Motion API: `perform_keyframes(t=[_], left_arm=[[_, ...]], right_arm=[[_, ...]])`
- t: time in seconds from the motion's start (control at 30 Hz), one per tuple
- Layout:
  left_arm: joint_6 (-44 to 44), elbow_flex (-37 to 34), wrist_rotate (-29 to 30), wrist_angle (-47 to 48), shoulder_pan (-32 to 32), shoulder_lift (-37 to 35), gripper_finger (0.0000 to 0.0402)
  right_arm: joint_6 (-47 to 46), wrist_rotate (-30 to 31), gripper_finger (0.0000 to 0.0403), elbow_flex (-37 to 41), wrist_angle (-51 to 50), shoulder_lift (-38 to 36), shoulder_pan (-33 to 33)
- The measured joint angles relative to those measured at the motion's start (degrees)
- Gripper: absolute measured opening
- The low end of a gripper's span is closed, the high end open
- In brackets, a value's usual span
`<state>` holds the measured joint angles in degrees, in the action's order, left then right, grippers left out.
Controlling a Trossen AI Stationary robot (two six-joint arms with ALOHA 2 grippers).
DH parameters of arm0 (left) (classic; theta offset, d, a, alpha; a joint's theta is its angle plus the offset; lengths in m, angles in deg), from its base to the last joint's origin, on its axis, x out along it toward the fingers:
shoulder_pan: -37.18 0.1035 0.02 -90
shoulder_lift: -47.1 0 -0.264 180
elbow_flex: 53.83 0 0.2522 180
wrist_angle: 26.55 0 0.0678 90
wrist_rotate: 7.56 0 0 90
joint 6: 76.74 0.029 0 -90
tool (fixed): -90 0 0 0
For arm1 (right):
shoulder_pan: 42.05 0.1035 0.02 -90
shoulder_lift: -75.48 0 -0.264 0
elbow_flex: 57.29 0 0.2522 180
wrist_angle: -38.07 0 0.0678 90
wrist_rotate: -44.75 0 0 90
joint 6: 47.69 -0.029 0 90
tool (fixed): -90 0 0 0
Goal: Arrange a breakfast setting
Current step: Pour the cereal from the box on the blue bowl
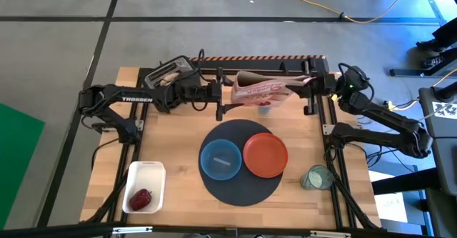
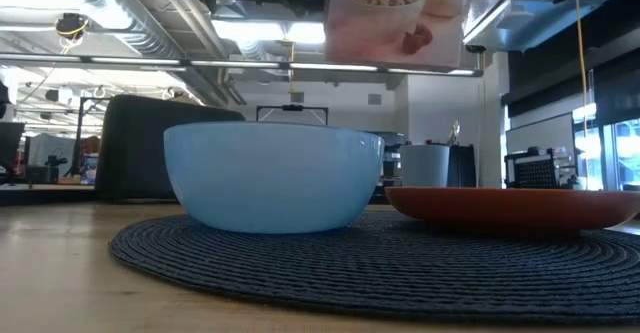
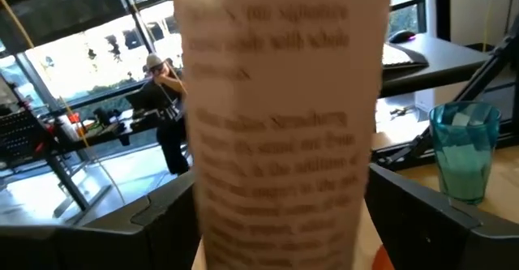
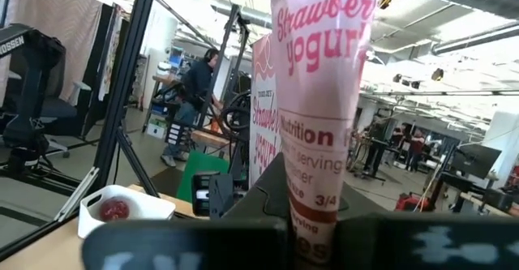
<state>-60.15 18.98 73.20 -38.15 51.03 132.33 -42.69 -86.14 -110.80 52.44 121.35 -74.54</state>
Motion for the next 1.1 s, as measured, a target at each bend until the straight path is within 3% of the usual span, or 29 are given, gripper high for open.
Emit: perform_keyframes(t=[0.13, 0.43, 0.67, 1.1], left_arm=[[-0.03, 0.00, 2.36, 0.45, -0.04, 0.00, 0.0287], [0.37, 0.00, 0.28, 0.72, 0.00, 0.00, 0.0242], [0.37, 0.00, 0.70, 0.72, -0.02, 0.00, 0.0222], [0.50, 0.00, 1.41, 0.93, 0.01, 0.00, 0.0151]], right_arm=[[-0.17, -0.88, 0.0001, 0.00, 1.34, 1.09, 0.00], [-1.91, -3.69, 0.0000, 0.00, 5.23, 1.39, -0.04], [-2.02, -3.69, 0.0000, -0.02, 4.10, 1.39, -0.04], [-2.36, -3.34, 0.0013, -0.04, 1.95, 1.37, -0.07]])
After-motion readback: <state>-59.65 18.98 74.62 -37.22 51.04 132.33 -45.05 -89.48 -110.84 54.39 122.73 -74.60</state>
